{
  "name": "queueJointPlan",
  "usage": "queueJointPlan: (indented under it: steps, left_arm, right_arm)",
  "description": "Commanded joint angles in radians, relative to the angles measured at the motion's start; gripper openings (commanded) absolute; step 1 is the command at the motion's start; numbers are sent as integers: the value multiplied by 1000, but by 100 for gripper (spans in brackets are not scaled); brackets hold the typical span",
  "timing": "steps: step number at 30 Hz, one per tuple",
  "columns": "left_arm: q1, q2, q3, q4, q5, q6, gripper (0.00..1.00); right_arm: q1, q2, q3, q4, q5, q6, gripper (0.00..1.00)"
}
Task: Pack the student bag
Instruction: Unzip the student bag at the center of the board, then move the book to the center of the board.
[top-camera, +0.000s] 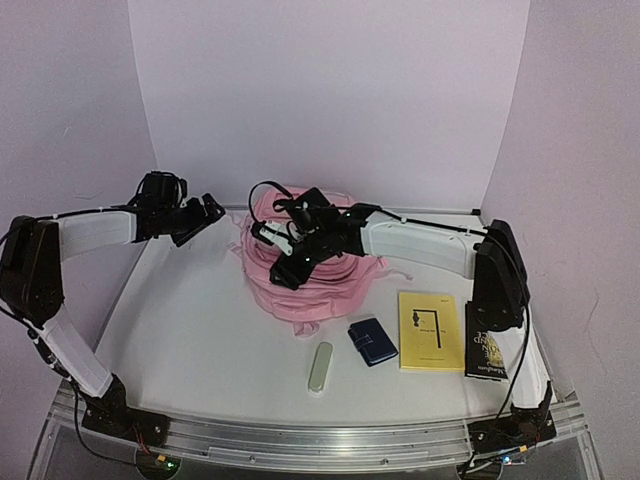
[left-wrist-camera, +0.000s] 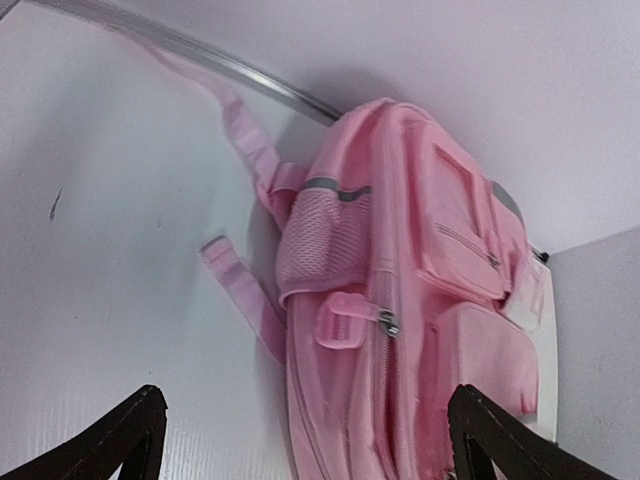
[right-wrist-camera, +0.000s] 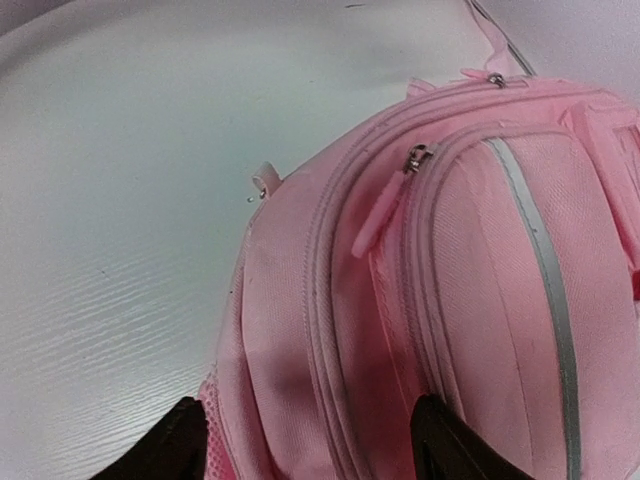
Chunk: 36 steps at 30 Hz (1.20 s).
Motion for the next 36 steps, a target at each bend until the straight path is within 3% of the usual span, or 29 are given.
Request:
queueJointPlan:
  steps: [1, 8, 14, 19, 24, 29, 36]
  left_arm:
    - [-71, -132, -52, 26, 46, 74, 100]
    - [-236, -263, -128, 9, 65, 144, 100]
    - [-314, -298, -149, 11, 50, 145, 100]
    - [-336, -282, -145, 16, 37, 152, 100]
    - [-339, -265, -141, 27, 41, 157, 100]
    - [-340, -262, -149, 34, 35, 158, 100]
    - [-340, -275, -157, 28, 12, 164, 100]
  right_arm:
    - [-61, -229, -69, -58, -45, 92, 79]
    - [-305, -484, -326, -164, -146, 196, 85]
    - [-526, -625, -501, -351, -147, 174, 85]
    - [-655, -693, -662, -513, -67, 29, 84]
    - [-719, -766, -849, -574, 164, -171, 86]
    - [-849, -784, -901, -708, 168, -296, 89]
    - [-907, -867, -1147, -698, 318, -456, 92]
